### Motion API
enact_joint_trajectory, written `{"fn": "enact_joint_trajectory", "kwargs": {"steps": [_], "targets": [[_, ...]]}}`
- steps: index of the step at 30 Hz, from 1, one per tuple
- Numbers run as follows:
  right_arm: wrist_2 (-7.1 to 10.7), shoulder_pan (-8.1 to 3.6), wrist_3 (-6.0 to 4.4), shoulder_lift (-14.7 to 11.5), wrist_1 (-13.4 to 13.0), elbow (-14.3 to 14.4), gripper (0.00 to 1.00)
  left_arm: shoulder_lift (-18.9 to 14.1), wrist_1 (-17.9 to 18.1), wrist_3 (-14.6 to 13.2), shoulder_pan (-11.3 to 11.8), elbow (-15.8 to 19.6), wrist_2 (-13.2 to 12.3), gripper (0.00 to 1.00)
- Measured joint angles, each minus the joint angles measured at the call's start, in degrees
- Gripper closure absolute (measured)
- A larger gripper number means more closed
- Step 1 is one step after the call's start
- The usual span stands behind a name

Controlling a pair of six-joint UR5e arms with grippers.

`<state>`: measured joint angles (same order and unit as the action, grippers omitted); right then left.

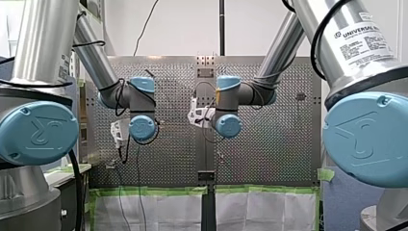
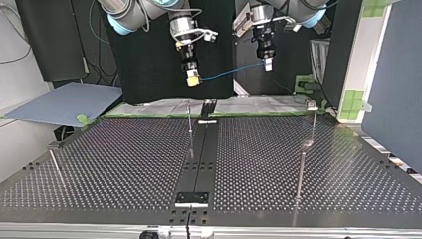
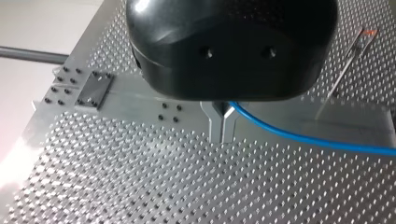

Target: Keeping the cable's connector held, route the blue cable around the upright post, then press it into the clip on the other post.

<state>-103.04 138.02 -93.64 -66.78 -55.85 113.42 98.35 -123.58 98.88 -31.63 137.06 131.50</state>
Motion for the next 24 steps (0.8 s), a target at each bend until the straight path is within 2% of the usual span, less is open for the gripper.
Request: {"fn": "enact_joint_trajectory", "kwargs": {"steps": [5,12,24], "targets": [[0.15,-0.33,-0.06,-2.77,1.13,-2.25,1.00,-2.42,-2.43,-2.07,2.21,-0.04,-1.63,0.98],[0.43,-0.91,-0.06,-6.11,2.20,-3.72,1.00,-5.96,-5.51,-3.75,5.72,-0.89,-5.08,0.98],[1.87,-2.00,-0.07,-6.24,3.10,-4.55,1.00,-12.12,-11.54,-2.24,11.88,-6.74,-11.23,0.98]]}}
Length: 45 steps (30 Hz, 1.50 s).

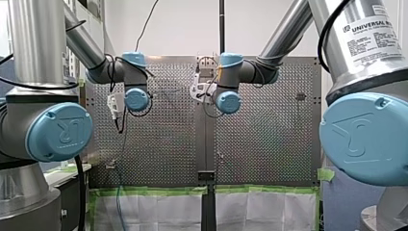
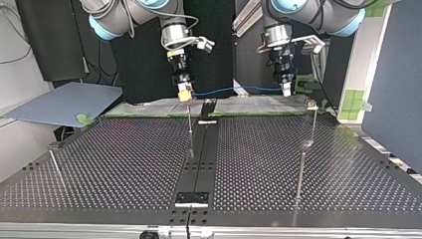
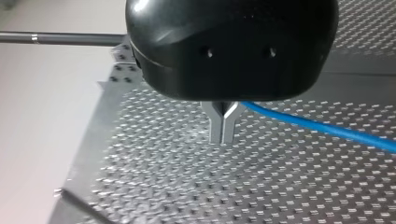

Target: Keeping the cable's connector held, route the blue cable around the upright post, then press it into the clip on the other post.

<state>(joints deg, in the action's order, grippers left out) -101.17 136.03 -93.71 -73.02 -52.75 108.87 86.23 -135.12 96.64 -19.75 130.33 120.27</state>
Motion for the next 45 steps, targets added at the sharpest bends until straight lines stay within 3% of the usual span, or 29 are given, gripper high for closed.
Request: {"fn": "enact_joint_trajectory", "kwargs": {"steps": [8,26,45], "targets": [[2.02,-0.41,0.00,0.93,0.97,-2.49,1.00,-3.96,-4.43,1.17,3.29,-3.70,-2.47,0.98],[5.31,-0.45,0.00,1.76,5.99,-10.93,1.00,-4.47,-11.07,2.70,3.97,-10.05,-4.70,0.98],[6.65,-0.60,0.00,2.96,12.01,-20.03,1.00,-5.75,-17.70,4.21,5.63,-19.03,-5.59,0.98]]}}
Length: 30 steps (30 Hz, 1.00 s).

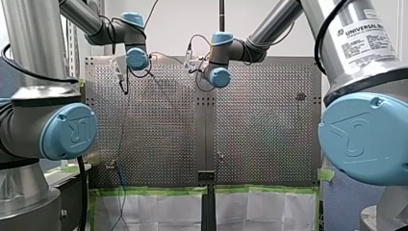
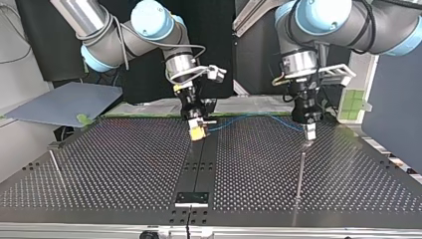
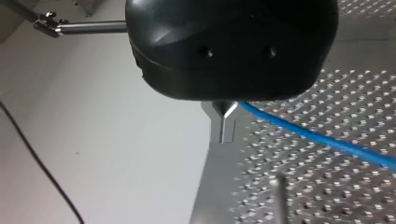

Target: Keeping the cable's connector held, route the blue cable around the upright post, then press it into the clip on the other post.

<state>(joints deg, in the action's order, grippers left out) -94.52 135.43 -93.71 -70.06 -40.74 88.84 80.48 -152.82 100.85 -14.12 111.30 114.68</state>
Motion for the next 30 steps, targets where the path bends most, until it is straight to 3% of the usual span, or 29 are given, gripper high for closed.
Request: {"fn": "enact_joint_trajectory", "kwargs": {"steps": [13,23,30], "targets": [[0.52,-0.03,0.00,2.70,4.26,-6.44,1.00,0.44,-1.05,2.59,2.65,-6.07,-1.91,0.98],[0.91,-0.06,0.00,4.07,5.80,-11.31,1.00,3.96,-1.57,5.12,4.99,-10.91,-4.06,0.98],[1.19,-0.04,0.00,5.64,6.79,-14.63,1.00,5.55,-1.69,7.04,7.08,-12.47,-5.61,0.98]]}}
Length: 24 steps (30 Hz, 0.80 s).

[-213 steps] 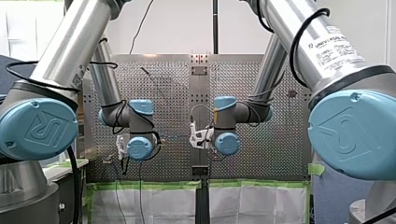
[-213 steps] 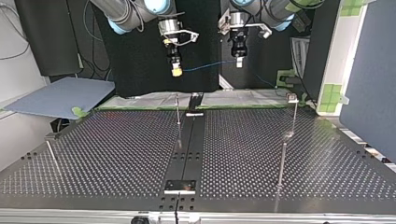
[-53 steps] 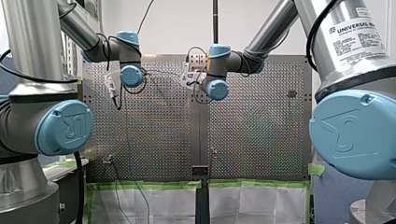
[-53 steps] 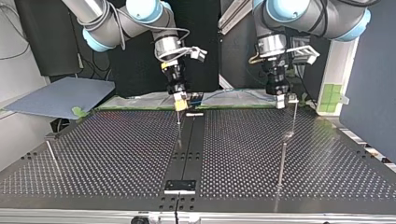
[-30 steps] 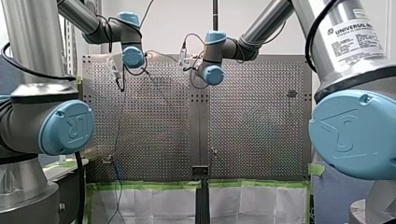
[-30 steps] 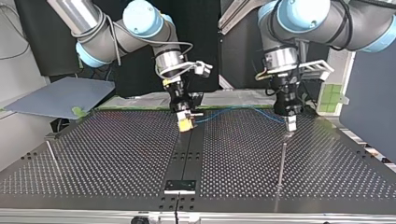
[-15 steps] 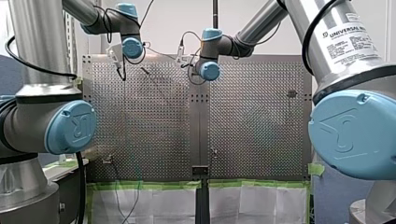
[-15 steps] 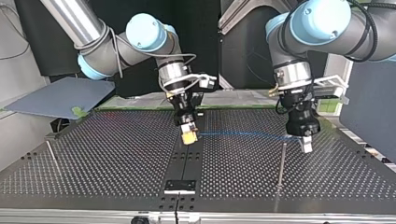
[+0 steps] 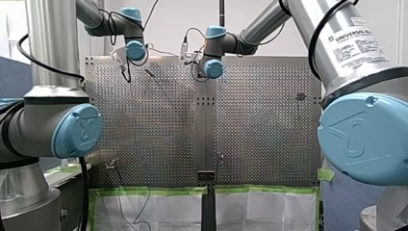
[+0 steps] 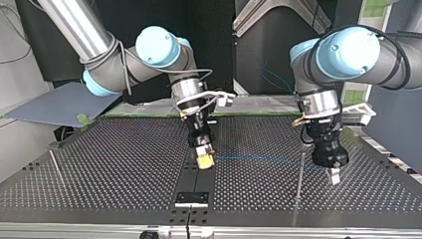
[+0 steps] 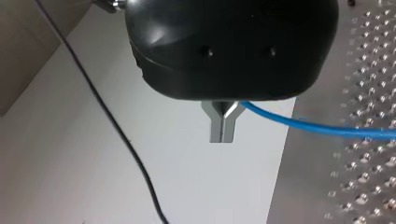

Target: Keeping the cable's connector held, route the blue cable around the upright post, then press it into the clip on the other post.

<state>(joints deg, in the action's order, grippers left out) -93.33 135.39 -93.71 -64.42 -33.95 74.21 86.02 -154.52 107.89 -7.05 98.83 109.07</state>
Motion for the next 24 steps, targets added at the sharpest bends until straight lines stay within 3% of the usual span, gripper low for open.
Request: {"fn": "enact_joint_trajectory", "kwargs": {"steps": [6,17,24], "targets": [[0.42,-0.05,0.02,1.66,0.14,-2.67,1.00,1.07,-0.13,2.34,2.74,-0.09,-2.61,0.98],[0.96,-0.09,0.33,5.52,0.13,-7.53,1.00,5.17,1.02,3.69,7.56,-0.94,-7.60,0.98],[1.14,-0.08,0.57,7.42,0.07,-8.82,1.00,7.36,1.22,3.93,8.69,-2.54,-10.14,0.98]]}}
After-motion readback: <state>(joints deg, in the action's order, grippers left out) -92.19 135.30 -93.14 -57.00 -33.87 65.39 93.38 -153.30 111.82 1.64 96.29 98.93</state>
